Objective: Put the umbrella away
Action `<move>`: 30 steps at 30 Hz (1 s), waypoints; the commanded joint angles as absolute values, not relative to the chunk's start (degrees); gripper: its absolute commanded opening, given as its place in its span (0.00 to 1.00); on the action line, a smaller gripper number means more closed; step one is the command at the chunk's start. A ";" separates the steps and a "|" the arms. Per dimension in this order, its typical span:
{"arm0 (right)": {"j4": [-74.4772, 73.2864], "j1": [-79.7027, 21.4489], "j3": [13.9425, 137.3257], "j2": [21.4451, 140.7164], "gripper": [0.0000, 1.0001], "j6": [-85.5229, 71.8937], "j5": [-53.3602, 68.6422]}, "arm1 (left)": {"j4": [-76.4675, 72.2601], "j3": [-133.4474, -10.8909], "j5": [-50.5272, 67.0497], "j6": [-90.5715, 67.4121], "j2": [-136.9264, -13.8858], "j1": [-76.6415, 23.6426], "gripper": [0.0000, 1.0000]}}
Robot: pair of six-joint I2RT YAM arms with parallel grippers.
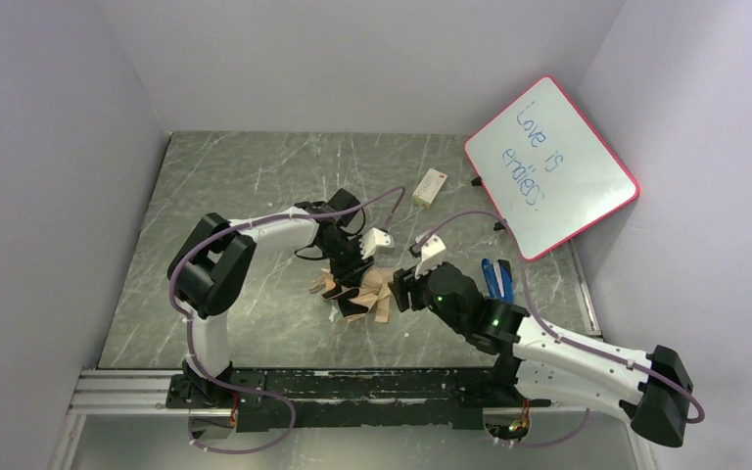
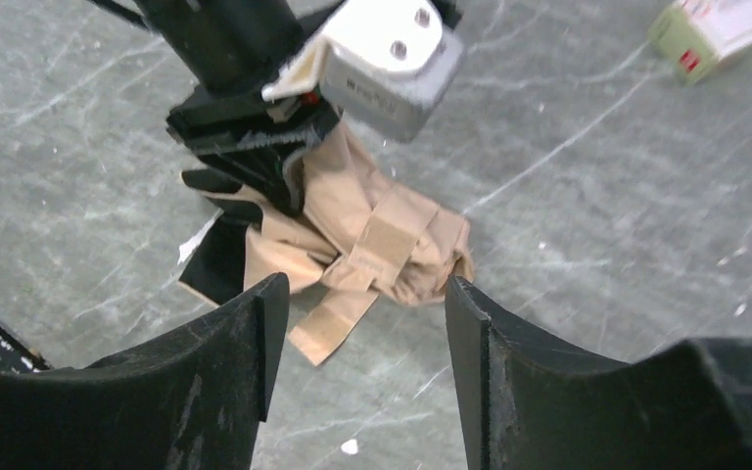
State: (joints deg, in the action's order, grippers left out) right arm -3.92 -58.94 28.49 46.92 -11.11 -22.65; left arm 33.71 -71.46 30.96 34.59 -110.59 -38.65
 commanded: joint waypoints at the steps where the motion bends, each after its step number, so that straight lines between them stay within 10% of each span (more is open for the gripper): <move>1: -10.28 -59.15 29.77 49.22 0.64 -22.47 -19.36 | 28.57 -68.75 13.43 35.79 -115.36 -36.66 0.05; 30: -17.54 -70.04 39.70 85.57 0.68 -58.90 -38.29 | 28.10 -68.83 12.08 35.77 -116.54 -36.47 0.05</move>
